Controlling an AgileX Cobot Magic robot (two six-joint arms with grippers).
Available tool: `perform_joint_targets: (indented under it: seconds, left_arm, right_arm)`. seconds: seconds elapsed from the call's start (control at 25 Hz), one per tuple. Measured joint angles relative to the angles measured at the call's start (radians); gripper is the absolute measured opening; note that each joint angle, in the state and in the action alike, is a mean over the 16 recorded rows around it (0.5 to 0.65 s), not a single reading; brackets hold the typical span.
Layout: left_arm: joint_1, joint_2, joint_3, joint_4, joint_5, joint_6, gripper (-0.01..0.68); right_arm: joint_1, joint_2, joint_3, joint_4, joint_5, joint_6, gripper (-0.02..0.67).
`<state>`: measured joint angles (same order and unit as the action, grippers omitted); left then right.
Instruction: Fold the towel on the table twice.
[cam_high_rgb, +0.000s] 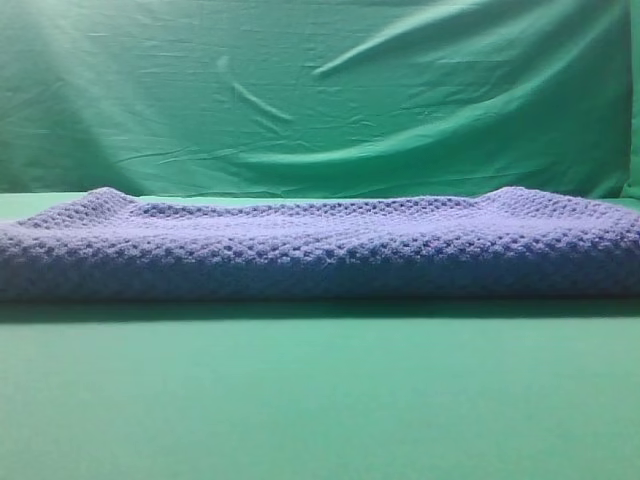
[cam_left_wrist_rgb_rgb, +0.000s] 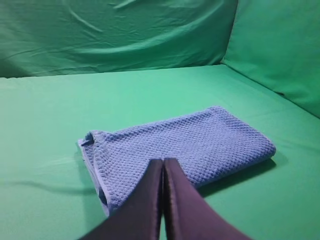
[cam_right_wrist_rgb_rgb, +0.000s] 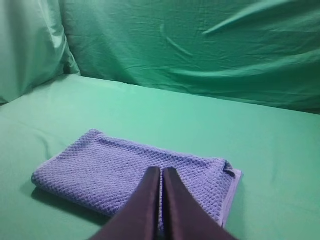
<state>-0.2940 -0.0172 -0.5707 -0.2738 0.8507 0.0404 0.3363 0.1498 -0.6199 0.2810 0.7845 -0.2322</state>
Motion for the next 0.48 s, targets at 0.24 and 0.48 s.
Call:
perform_joint_targets:
  seconds: [0.24, 0.48]
  left_arm:
    - [0.000, -0.001, 0.041, 0.022, -0.048, -0.022, 0.000]
    - [0.000, -0.001, 0.119, 0.030, -0.126, -0.063, 0.000]
  right_arm:
    - [0.000, -0.108, 0.030, 0.000, 0.045, 0.010, 0.000]
    - [0.000, -0.155, 0.066, 0.000, 0.075, 0.038, 0.000]
